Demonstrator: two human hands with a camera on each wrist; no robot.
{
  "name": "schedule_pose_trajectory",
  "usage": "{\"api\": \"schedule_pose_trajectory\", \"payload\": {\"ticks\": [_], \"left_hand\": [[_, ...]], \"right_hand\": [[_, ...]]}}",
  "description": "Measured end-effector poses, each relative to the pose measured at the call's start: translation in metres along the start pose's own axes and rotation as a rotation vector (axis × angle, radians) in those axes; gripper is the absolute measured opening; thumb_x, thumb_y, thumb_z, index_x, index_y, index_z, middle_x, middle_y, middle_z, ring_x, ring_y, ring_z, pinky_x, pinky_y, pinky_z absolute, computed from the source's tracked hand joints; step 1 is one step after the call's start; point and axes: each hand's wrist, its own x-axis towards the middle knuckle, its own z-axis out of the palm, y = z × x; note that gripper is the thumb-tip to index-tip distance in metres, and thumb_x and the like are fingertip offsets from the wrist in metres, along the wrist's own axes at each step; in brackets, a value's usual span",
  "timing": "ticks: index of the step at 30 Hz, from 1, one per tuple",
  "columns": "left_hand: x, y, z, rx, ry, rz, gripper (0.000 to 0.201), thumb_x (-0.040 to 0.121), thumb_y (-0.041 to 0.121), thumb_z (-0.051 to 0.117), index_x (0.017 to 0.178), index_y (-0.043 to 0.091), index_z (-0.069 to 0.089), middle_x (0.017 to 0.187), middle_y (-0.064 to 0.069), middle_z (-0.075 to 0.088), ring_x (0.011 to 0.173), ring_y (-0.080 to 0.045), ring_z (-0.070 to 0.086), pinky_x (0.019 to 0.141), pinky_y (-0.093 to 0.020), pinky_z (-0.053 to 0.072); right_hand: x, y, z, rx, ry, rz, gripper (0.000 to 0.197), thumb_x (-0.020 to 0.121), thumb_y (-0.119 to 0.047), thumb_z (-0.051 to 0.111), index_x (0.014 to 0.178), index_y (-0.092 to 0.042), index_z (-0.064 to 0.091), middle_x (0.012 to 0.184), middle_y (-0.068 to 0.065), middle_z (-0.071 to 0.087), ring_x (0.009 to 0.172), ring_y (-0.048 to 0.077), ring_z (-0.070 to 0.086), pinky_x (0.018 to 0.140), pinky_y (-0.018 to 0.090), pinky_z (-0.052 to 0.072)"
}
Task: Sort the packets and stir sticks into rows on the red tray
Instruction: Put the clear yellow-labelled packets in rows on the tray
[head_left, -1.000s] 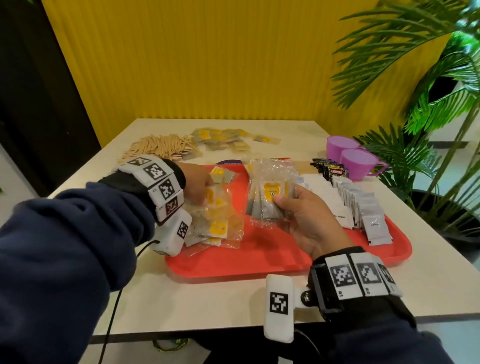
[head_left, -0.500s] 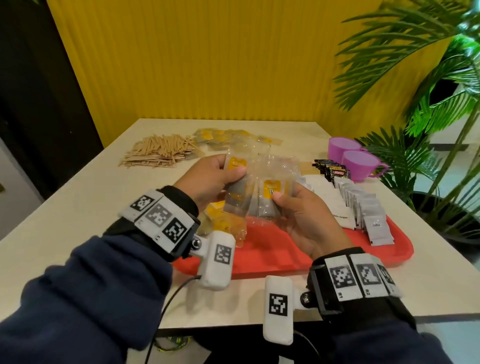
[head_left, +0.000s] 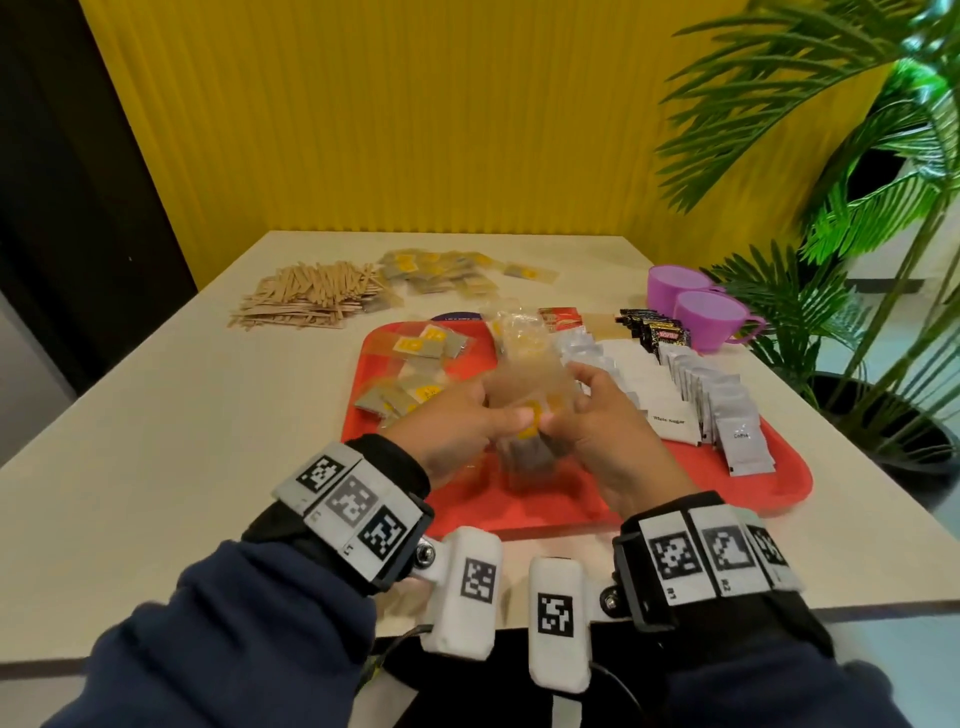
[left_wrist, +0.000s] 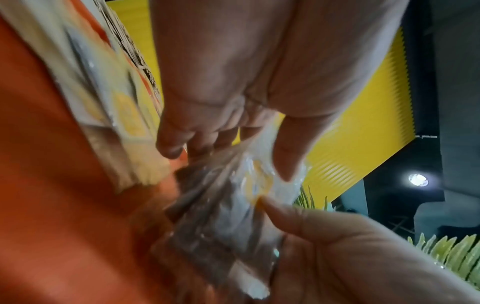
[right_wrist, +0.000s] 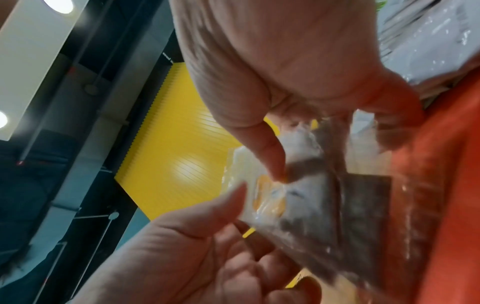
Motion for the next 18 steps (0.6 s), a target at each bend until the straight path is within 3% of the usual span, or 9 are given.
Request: {"api": "schedule_pose_trajectory", "payload": {"ticks": [1, 3, 4, 6, 8, 9, 12, 16, 18], "left_hand": [[-0.001, -0.004, 0.002, 0.010, 0.011, -0.010, 0.036, 0.091, -0.011, 0.043, 0.115, 0.014, 0.056, 0.086, 0.002, 0.064, 0.060, 0.006, 0.061, 0.055, -0.007, 0.045], [0.001, -0.013, 0.005, 0.022, 0.037, -0.033, 0.042, 0.084, -0.014, 0.050, 0.121, 0.004, 0.057, 0.102, -0.009, 0.068, 0.083, -0.009, 0.066, 0.077, -0.020, 0.052], [0.001, -0.015, 0.006, 0.036, 0.048, -0.042, 0.045, 0.079, -0.011, 0.055, 0.122, 0.002, 0.056, 0.111, -0.015, 0.066, 0.094, -0.019, 0.064, 0.086, -0.031, 0.052], [0.001, -0.019, 0.008, 0.044, 0.064, -0.066, 0.050, 0.073, -0.006, 0.058, 0.122, 0.001, 0.056, 0.115, -0.017, 0.064, 0.103, -0.029, 0.062, 0.094, -0.041, 0.049], [0.002, -0.021, 0.009, 0.034, 0.072, -0.067, 0.043, 0.081, -0.012, 0.054, 0.122, 0.000, 0.055, 0.114, -0.015, 0.064, 0.101, -0.027, 0.061, 0.093, -0.039, 0.049], [0.002, -0.022, 0.010, 0.017, 0.084, -0.063, 0.039, 0.085, -0.013, 0.051, 0.121, 0.000, 0.055, 0.112, -0.014, 0.064, 0.099, -0.026, 0.060, 0.091, -0.036, 0.049], [0.004, -0.024, 0.012, -0.010, 0.155, -0.051, 0.030, 0.089, -0.009, 0.049, 0.117, -0.001, 0.056, 0.113, -0.016, 0.063, 0.105, -0.030, 0.060, 0.096, -0.040, 0.047], [0.004, -0.020, 0.013, -0.013, 0.203, 0.000, 0.029, 0.092, -0.007, 0.045, 0.098, 0.019, 0.059, 0.101, -0.008, 0.065, 0.092, -0.023, 0.062, 0.085, -0.035, 0.050], [0.003, -0.018, 0.014, -0.018, 0.207, 0.014, 0.028, 0.092, -0.005, 0.046, 0.098, 0.020, 0.057, 0.100, -0.008, 0.066, 0.091, -0.022, 0.062, 0.084, -0.035, 0.051]], "right_hand": [[-0.002, 0.000, 0.001, -0.058, -0.047, 0.004, 0.054, 0.080, 0.016, 0.051, 0.127, -0.010, 0.045, 0.094, 0.016, 0.063, 0.074, 0.017, 0.061, 0.052, 0.022, 0.046], [-0.008, -0.001, 0.003, -0.158, -0.136, 0.009, 0.048, 0.079, 0.016, 0.051, 0.119, -0.009, 0.057, 0.091, 0.005, 0.067, 0.070, 0.009, 0.063, 0.052, 0.017, 0.047], [-0.010, -0.001, 0.003, -0.184, -0.153, 0.018, 0.048, 0.078, 0.017, 0.050, 0.118, -0.009, 0.059, 0.095, 0.005, 0.068, 0.075, 0.010, 0.065, 0.057, 0.017, 0.049], [-0.011, 0.000, 0.002, -0.218, -0.136, 0.044, 0.054, 0.076, 0.019, 0.050, 0.121, -0.011, 0.057, 0.105, 0.010, 0.068, 0.091, 0.026, 0.066, 0.071, 0.030, 0.053], [-0.010, 0.003, 0.001, -0.227, -0.129, 0.059, 0.056, 0.074, 0.017, 0.051, 0.122, -0.013, 0.056, 0.106, 0.015, 0.067, 0.097, 0.038, 0.063, 0.079, 0.045, 0.051], [-0.011, 0.003, 0.000, -0.223, -0.123, 0.066, 0.055, 0.074, 0.016, 0.053, 0.121, -0.012, 0.056, 0.106, 0.014, 0.067, 0.097, 0.037, 0.064, 0.083, 0.047, 0.051], [-0.013, 0.005, 0.000, -0.221, -0.115, 0.050, 0.052, 0.076, 0.014, 0.057, 0.122, -0.011, 0.054, 0.111, 0.009, 0.065, 0.102, 0.025, 0.062, 0.092, 0.042, 0.050], [-0.013, 0.009, -0.001, -0.268, -0.094, 0.039, 0.047, 0.074, 0.008, 0.065, 0.116, -0.011, 0.054, 0.106, 0.011, 0.065, 0.099, 0.028, 0.063, 0.091, 0.046, 0.050], [-0.014, 0.009, 0.000, -0.254, -0.129, 0.057, 0.050, 0.073, 0.007, 0.067, 0.117, -0.011, 0.053, 0.105, 0.011, 0.066, 0.099, 0.030, 0.063, 0.091, 0.048, 0.050]]}}
